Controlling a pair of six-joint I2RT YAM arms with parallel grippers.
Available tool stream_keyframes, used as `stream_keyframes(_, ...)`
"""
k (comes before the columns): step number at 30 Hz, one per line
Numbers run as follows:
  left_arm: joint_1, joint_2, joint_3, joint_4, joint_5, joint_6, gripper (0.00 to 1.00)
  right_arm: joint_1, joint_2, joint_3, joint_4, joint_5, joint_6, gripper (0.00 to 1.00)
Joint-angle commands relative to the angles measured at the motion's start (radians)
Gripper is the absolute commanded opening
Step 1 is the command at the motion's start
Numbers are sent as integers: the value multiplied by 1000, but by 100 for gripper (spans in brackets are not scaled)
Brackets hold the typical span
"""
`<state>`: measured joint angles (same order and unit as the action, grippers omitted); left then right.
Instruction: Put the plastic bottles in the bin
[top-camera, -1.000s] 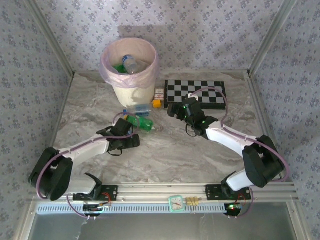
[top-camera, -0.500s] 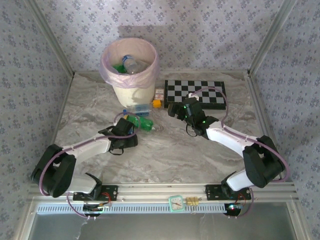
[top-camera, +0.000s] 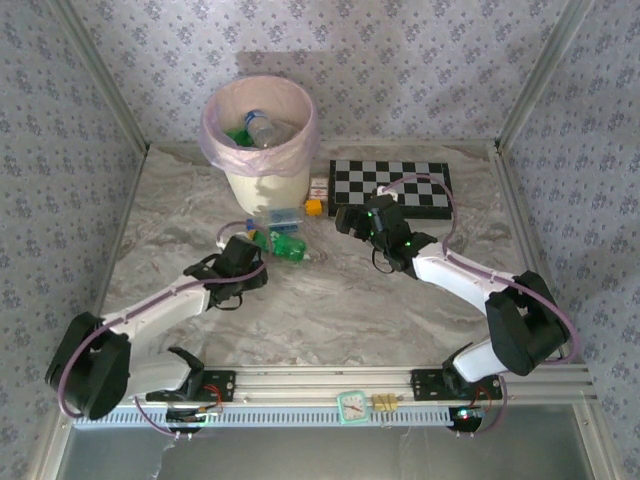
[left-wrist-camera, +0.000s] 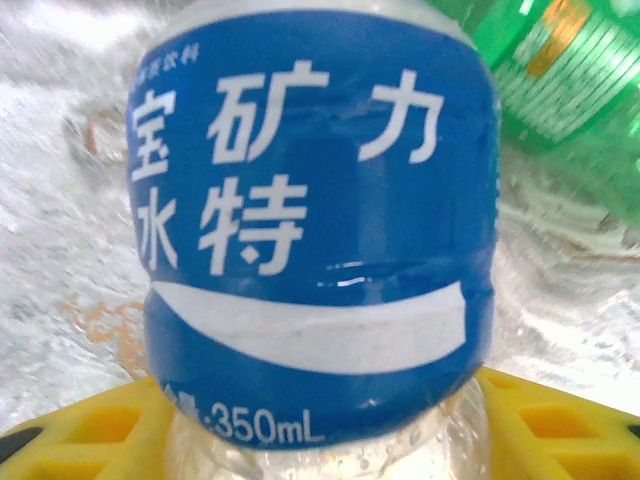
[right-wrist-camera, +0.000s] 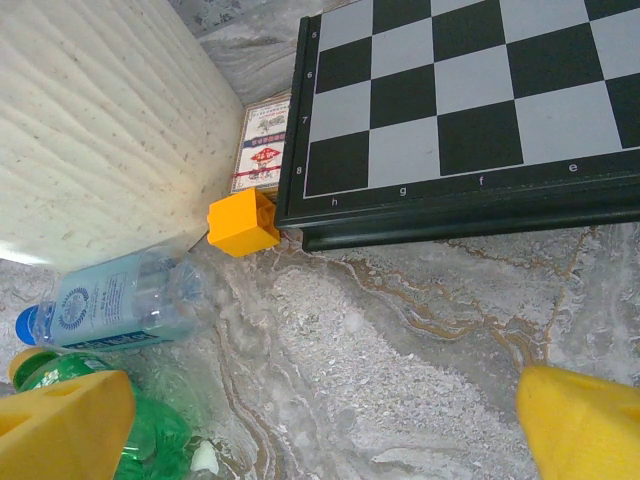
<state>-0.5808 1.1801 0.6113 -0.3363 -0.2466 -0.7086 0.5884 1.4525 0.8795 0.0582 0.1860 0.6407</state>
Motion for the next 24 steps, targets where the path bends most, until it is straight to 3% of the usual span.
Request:
stream_keyframes(1, 44, -76, -3, 40, -80, -22, 56, -4, -23, -11, 22, -10, 21, 100)
stream_keyframes(12, 234, -240, 104, 263, -132, 134, 56, -3, -17, -1, 31, -30, 12, 100)
stream_keyframes(19, 272, -150, 293, 402, -73, 299, 56, -3, -14, 7, 27, -34, 13, 100)
stream_keyframes(24, 291, -19, 494, 385, 66, 412, 56, -2, -14, 7, 25, -33, 12, 100)
